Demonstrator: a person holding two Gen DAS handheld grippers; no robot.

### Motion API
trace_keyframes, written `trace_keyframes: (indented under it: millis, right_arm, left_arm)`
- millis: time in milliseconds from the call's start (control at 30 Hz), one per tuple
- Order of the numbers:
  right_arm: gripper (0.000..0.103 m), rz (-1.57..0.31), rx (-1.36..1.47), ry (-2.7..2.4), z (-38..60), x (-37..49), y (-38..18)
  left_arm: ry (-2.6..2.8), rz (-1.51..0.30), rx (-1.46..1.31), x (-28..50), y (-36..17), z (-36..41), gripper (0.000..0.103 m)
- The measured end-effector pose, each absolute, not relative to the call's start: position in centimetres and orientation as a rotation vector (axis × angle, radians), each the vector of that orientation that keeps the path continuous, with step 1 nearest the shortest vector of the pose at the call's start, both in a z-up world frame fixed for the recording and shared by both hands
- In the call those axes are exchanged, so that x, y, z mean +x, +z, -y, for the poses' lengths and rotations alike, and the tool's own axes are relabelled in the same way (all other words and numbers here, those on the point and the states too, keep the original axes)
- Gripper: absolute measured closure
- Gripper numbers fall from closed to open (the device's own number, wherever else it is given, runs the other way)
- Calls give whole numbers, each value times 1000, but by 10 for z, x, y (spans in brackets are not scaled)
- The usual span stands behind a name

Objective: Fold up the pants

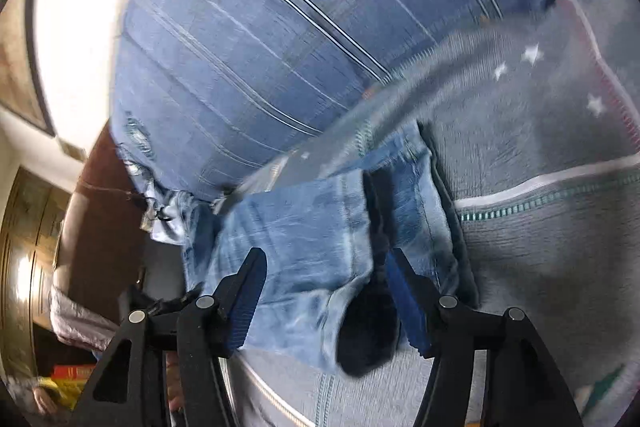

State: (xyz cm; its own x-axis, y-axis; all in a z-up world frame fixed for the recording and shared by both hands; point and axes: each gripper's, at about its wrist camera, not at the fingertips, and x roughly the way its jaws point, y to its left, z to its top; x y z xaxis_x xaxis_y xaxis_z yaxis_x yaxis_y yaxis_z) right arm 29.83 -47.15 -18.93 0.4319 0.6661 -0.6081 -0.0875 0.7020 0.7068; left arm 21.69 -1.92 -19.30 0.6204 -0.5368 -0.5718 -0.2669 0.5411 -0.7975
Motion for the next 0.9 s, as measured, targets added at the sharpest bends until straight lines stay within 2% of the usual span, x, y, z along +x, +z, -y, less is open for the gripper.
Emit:
trace_keyframes:
  millis: [33, 67, 100, 133, 167, 200, 233, 267, 400, 467, 533, 567, 667, 767, 900]
  right_arm:
    - [45, -1054, 619, 480, 463, 304, -193]
    - [49, -1078, 576, 441, 459, 310, -196]
    - [58, -1104, 549, 396, 451, 318, -200]
    - [60, -1110, 560, 380, 446, 322, -203]
    - [63, -1104, 583, 385, 442, 325, -203]
    - [66, -1096, 570, 374, 438, 326, -201]
    - [68, -1088, 538, 354, 434, 325, -198]
    - [73, -1080, 503, 336, 430, 324, -194]
    - [84, -1075, 449, 314, 427, 321, -189]
    - [86, -1083, 452, 319, 428, 321, -191]
    - [87, -1093, 464, 328, 434, 322, -196]
    - [88, -1074, 471, 335, 436, 321, -197]
    - [91, -1057, 495, 364, 438, 323, -193]
    - [92, -942, 525, 397, 452, 323, -167]
    - [91, -814, 641, 443, 476, 313, -143]
  left_arm:
    - [-189, -946, -1016, 219, -193, 18, 96]
    - [-188, -971, -1012, 221, -192, 15, 96]
    - [-194, -980, -1012, 222, -190, 9, 96]
    - [-197, -972, -1003, 220, -184, 4, 95]
    - [-193, -956, -975, 220, -177, 0, 87]
    - [-179, -937, -929, 220, -167, -3, 61]
    - [-160, -920, -872, 223, -156, -4, 45]
    - [-139, -908, -808, 230, -146, -2, 22]
    - [-80, -1021, -569, 279, -134, 20, 22]
    - [-43, -1197, -435, 315, -153, 39, 23]
    - [-10, -1292, -350, 335, -170, 49, 63]
    - [17, -1304, -328, 338, -174, 49, 100]
    - [-8, -1207, -483, 324, -159, 28, 101]
    - [-120, -971, -713, 286, -116, 1, 101]
    - [-114, -932, -807, 240, -120, -13, 101]
